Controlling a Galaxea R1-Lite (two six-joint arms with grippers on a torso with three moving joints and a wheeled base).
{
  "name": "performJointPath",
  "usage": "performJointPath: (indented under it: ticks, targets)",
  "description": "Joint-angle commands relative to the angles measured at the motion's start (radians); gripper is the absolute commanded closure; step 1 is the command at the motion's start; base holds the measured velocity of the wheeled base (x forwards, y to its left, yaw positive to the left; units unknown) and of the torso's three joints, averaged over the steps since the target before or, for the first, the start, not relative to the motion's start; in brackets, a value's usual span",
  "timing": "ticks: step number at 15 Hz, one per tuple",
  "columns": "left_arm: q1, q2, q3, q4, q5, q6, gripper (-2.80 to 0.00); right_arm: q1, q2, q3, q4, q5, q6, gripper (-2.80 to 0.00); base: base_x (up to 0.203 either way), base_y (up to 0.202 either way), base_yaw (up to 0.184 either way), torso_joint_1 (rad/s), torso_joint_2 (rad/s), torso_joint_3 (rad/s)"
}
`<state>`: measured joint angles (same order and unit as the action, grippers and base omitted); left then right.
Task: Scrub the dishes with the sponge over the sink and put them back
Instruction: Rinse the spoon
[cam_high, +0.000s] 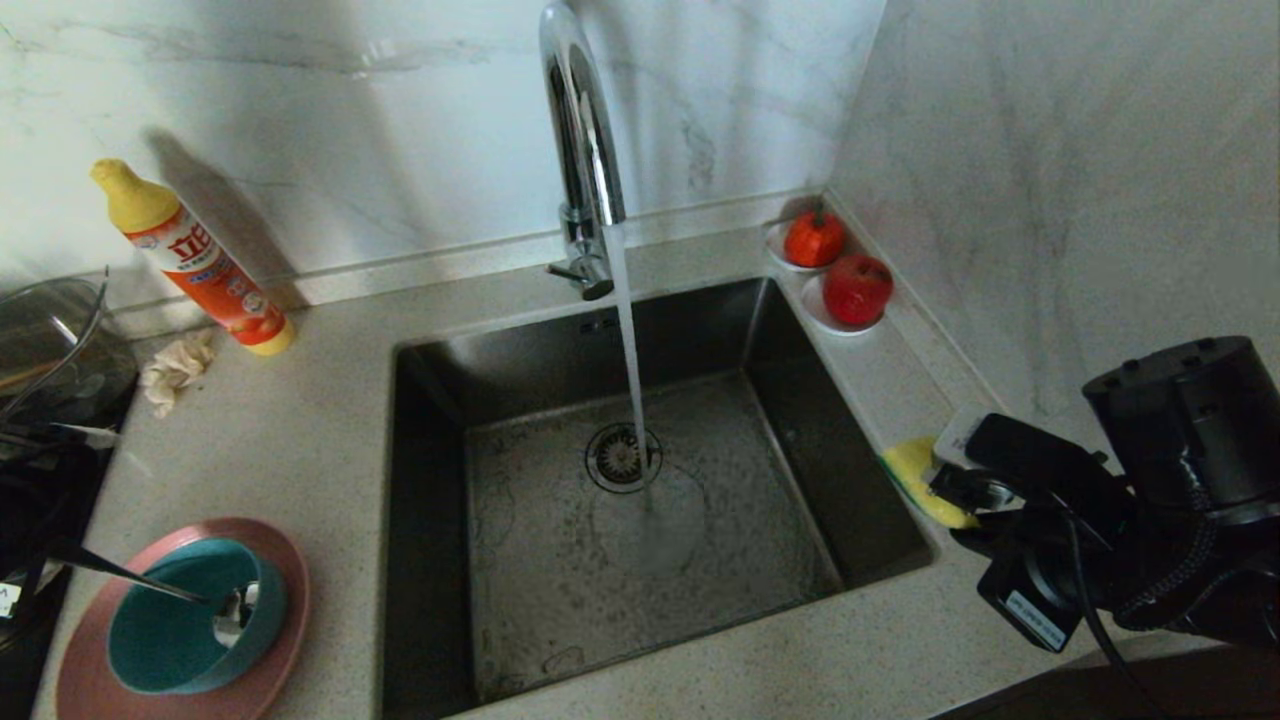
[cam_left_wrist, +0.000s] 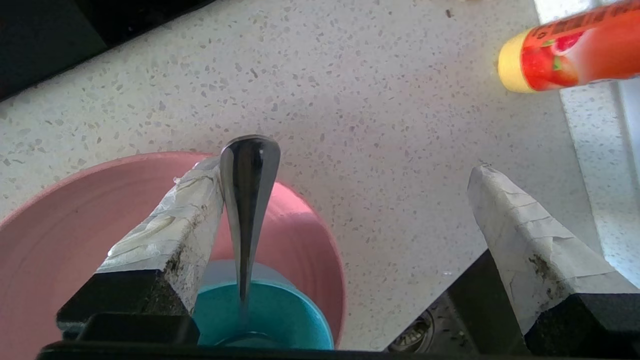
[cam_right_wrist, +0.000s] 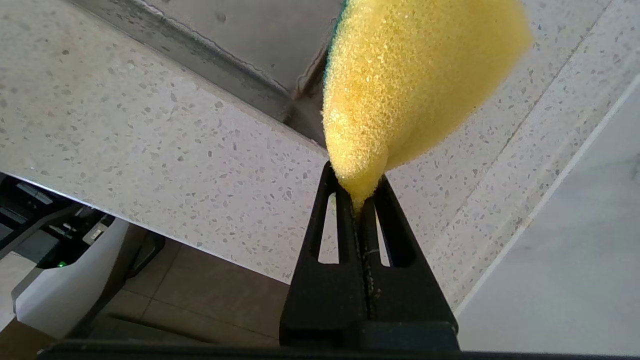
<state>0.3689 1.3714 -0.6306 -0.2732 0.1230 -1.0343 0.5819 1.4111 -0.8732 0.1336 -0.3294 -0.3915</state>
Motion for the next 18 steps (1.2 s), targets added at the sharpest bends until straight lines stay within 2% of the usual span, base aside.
performJointPath:
  ticks: [1,11,12,13,18]
  targets:
    - [0.001,0.024,0.002,-0.002,0.000,-0.007,-2.80,-0.008,0.000,-0.001,0.000,-0.002,-0.003,0.00,0.000,0.000,0.000,0.000,0.00,0.000]
    - [0.001,0.063,0.002,-0.031,0.000,-0.009,-2.80,-0.011,-0.001,-0.004,0.003,-0.002,-0.003,0.00,0.000,0.000,0.000,0.000,0.00,0.000]
    - [0.001,0.069,0.003,-0.038,0.000,-0.009,-1.00,-0.011,0.000,-0.004,0.002,-0.002,-0.003,0.00,0.000,0.000,0.000,0.000,0.00,0.000]
    - [0.001,0.078,0.003,-0.043,0.001,-0.009,0.00,-0.011,0.000,-0.004,0.003,-0.002,-0.003,0.00,0.000,0.000,0.000,0.000,0.00,0.000]
    - [0.001,0.103,0.000,-0.085,0.003,-0.009,0.00,-0.011,0.002,-0.004,0.001,-0.002,-0.003,0.00,0.000,0.000,0.000,0.000,0.00,0.000]
